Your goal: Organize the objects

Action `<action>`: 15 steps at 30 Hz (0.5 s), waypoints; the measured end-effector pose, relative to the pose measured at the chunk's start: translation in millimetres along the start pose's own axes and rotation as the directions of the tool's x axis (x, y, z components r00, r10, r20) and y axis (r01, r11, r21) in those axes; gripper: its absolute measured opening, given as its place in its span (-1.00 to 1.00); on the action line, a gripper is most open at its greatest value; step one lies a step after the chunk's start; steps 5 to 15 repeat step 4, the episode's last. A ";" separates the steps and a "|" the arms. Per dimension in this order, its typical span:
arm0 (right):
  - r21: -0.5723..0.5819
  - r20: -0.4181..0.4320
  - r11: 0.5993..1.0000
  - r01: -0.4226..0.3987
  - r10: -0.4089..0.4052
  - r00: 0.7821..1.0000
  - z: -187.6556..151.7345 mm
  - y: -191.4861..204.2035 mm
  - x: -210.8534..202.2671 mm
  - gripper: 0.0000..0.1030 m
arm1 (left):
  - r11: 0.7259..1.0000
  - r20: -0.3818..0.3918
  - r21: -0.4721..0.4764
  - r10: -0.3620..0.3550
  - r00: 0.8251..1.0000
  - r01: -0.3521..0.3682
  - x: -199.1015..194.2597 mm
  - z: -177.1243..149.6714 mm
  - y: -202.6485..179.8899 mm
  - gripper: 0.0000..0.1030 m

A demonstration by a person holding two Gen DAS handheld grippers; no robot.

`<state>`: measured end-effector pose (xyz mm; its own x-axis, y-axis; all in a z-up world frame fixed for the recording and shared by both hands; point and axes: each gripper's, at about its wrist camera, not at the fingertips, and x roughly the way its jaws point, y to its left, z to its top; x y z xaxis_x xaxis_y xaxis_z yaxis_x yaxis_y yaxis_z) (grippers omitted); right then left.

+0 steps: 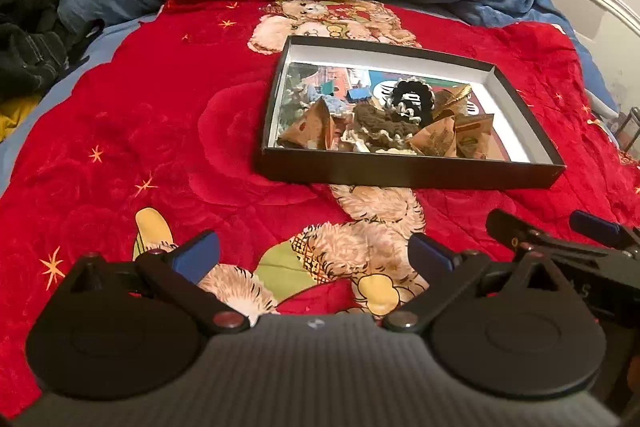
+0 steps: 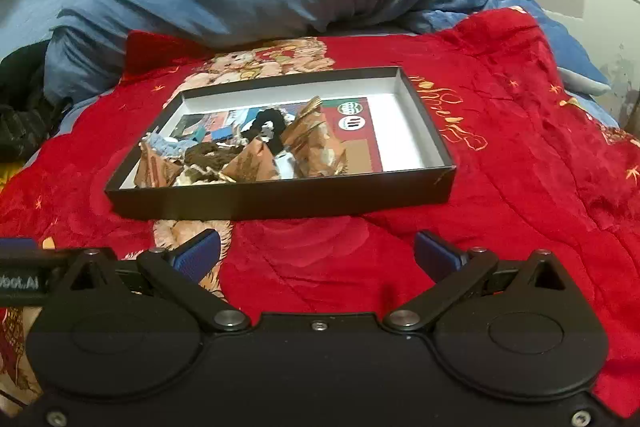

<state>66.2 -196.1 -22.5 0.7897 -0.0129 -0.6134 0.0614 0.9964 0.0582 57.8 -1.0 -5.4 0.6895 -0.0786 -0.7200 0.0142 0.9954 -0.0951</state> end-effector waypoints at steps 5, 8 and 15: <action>0.019 -0.024 1.000 -0.010 0.011 1.000 -4.1 -3.1 7.7 1.00 | 0.998 0.006 0.016 0.055 0.998 -0.055 13.7 -5.6 -0.8 1.00; 0.019 -0.024 1.000 -0.010 0.011 1.000 -4.1 -3.1 7.7 1.00 | 0.998 0.006 0.016 0.055 0.998 -0.055 13.7 -5.6 -0.8 1.00; 0.019 -0.024 1.000 -0.010 0.011 1.000 -4.1 -3.1 7.7 1.00 | 0.998 0.006 0.016 0.055 0.998 -0.055 13.7 -5.6 -0.8 1.00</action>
